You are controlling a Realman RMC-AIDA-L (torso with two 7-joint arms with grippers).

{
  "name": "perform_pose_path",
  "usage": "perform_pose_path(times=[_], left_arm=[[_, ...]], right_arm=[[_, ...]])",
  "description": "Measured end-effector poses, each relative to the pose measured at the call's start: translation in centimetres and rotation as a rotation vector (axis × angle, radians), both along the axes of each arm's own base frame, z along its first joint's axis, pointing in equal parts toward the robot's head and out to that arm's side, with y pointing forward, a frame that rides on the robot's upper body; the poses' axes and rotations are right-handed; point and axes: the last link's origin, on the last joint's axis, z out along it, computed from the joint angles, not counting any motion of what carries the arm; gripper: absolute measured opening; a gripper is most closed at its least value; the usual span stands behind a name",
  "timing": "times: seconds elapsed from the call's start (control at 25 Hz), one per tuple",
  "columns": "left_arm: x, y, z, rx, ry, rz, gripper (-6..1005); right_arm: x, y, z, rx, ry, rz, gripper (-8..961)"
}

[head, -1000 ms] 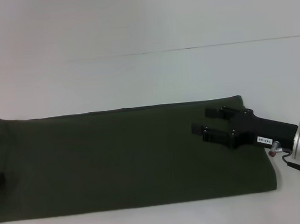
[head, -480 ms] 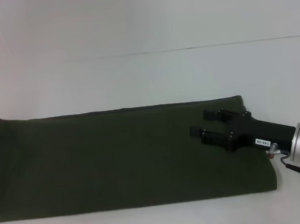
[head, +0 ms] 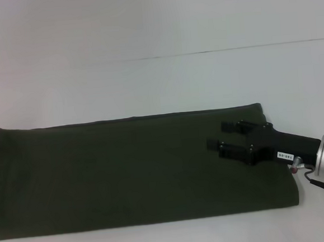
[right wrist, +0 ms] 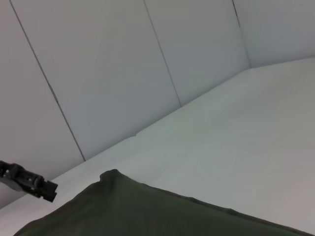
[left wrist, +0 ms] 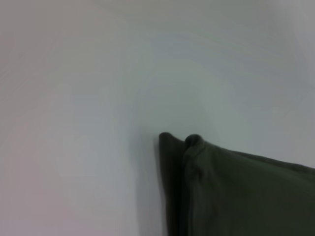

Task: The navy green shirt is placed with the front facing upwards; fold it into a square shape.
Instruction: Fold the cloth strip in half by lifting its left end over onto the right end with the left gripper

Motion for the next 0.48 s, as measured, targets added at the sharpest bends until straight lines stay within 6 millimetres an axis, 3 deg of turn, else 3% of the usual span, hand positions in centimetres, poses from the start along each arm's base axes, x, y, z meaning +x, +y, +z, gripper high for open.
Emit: perform_pose_path(times=[0.48], left_arm=[[-0.8, 0.5, -2.1, -0.020, 0.042, 0.010, 885]], right_arm=[[-0.2, 0.2, 0.0, -0.002, -0.002, 0.005, 764]])
